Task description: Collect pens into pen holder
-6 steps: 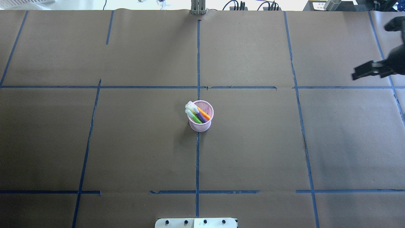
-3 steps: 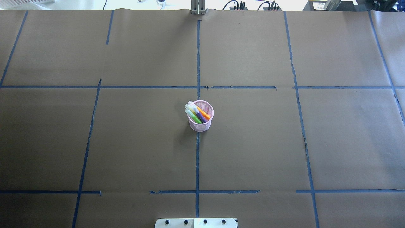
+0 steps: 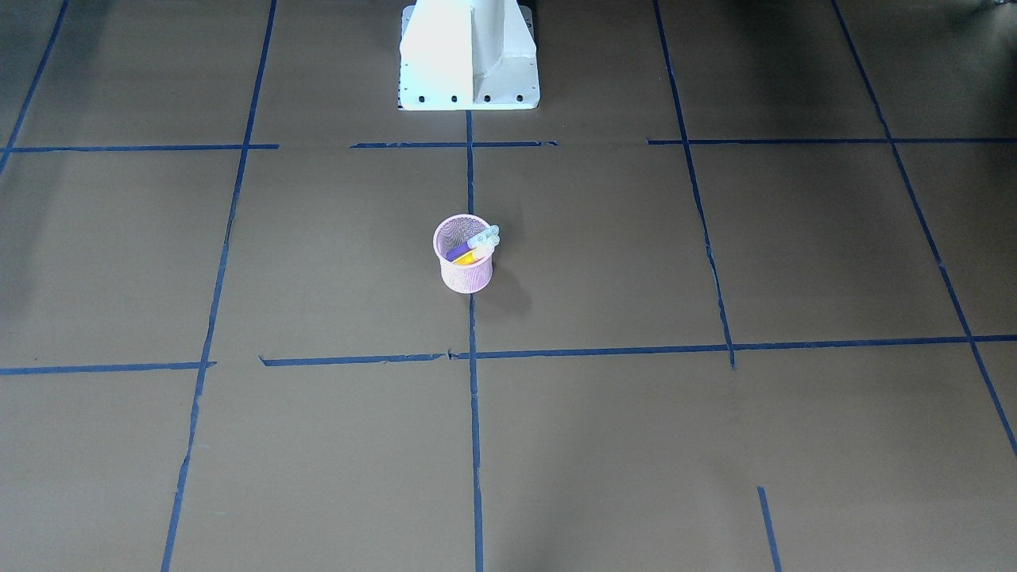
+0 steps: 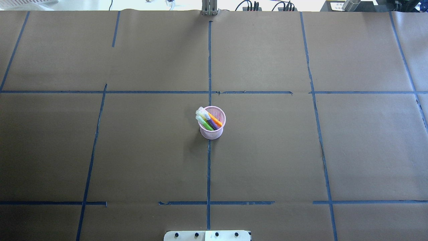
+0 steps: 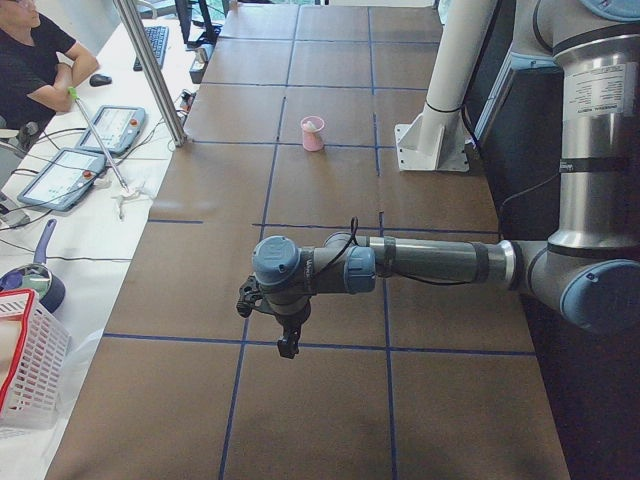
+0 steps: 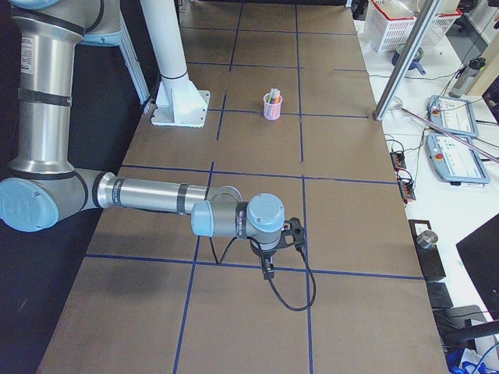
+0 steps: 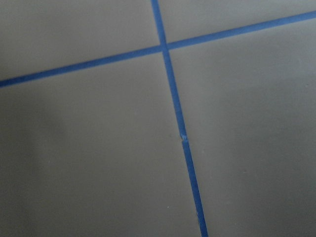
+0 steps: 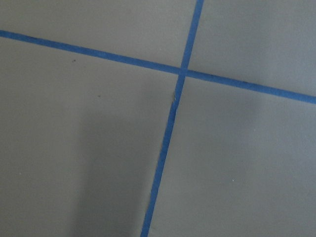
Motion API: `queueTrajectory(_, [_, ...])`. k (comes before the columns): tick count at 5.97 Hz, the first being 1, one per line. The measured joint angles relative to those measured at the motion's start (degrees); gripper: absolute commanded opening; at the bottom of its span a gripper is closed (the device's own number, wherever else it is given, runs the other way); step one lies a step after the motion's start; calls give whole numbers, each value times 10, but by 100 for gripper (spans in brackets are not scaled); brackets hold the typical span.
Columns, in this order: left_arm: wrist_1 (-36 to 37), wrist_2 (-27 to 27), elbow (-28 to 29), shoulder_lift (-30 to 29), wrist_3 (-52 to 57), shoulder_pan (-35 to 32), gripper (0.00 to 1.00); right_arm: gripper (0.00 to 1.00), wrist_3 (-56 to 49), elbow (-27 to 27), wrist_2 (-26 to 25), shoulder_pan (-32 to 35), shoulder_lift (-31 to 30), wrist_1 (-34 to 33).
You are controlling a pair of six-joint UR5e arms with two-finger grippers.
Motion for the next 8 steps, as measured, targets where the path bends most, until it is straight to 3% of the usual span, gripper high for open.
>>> queueTrajectory(2, [5, -2, 4, 2, -1, 1, 100, 100, -12, 12, -11, -19, 0, -58])
queueTrajectory(5, [5, -1, 17, -2, -3, 2, 100, 100, -25, 24, -38, -21, 0, -70])
queueTrajectory(8, [9, 2, 14, -1, -2, 4, 100, 100, -24, 35, -33, -21, -6, -69])
